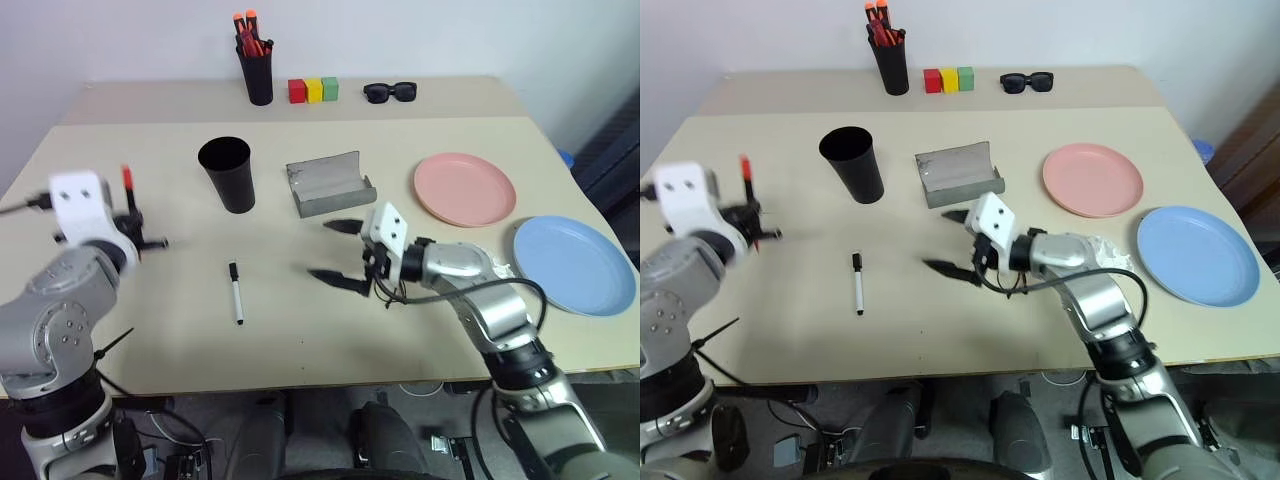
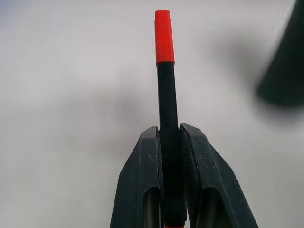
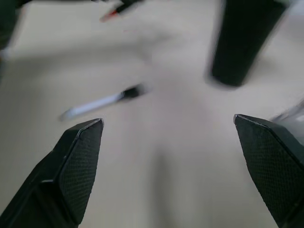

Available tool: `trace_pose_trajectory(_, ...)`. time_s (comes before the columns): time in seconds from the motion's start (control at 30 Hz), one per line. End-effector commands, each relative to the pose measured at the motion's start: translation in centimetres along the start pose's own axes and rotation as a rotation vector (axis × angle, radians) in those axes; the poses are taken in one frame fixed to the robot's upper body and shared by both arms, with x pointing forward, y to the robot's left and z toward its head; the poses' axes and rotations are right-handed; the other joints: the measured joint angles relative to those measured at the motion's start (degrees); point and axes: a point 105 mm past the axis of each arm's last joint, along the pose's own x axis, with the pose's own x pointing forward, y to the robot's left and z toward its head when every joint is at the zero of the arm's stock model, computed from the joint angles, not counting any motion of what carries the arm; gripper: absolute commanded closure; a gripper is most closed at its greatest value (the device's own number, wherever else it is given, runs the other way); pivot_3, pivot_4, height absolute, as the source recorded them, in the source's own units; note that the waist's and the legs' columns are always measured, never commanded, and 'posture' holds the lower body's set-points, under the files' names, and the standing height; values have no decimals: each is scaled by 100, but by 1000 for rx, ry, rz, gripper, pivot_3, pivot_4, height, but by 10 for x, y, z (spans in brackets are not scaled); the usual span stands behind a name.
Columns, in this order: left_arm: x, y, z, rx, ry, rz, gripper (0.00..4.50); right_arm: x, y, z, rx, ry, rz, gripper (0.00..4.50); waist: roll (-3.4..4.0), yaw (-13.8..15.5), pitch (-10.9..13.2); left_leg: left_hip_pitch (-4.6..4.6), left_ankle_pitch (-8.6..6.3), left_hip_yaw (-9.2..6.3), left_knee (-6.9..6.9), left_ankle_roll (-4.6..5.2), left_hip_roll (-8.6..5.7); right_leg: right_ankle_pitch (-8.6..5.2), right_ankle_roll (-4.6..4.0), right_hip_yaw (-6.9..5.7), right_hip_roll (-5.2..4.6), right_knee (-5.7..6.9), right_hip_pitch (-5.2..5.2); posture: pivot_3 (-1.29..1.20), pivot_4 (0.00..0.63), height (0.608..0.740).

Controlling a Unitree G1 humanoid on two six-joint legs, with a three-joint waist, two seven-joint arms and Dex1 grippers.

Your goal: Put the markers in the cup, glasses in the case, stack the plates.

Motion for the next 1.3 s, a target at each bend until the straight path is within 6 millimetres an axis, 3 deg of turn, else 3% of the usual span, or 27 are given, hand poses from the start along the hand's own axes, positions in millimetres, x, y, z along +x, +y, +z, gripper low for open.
trace_pose_trajectory(0.03,1,-10,41,80,-255,25,4418,8,-36,28,-17,-135,-229,0,0,5,0,0,2,2,-4,-2,-5,0,0,0,1,0,-3,0,150,740)
trace_pose_trajectory(0.17,12,-28,64,74,-416,48,4418,22,-39,37,5,-188,-273,0,-2,81,-1,-3,11,3,-9,-16,-8,0,1,-2,2,-2,-3,0,150,740)
trace_pose_trajectory(0.3,29,-56,77,18,-547,-12,4418,37,-28,40,27,-215,-246,0,-2,128,-1,-2,2,8,-9,1,-11,3,4,-2,2,-3,-5,0,150,740)
trace_pose_trajectory(0.63,61,-109,60,13,-636,-144,4418,48,-12,42,61,-243,-228,0,-2,107,-1,-4,4,24,-9,4,-11,3,5,-2,5,0,-9,0,150,740)
trace_pose_trajectory(0.9,68,-126,37,-28,-619,-188,4418,43,-13,39,67,-236,-255,0,-2,102,-1,-4,4,27,-8,4,-11,4,6,-3,5,2,-9,0,150,740)
trace_pose_trajectory(1.13,71,-130,23,-40,-594,-187,4418,43,-13,39,68,-238,-261,0,-2,97,-1,-4,4,26,-7,5,-11,4,6,-3,5,3,-9,0,150,740)
trace_pose_trajectory(1.3,71,-129,22,-42,-595,-160,2154,44,-13,39,69,-239,-262,0,-2,96,-1,-4,4,26,-7,5,-11,4,6,-3,6,4,-9,0,150,740)
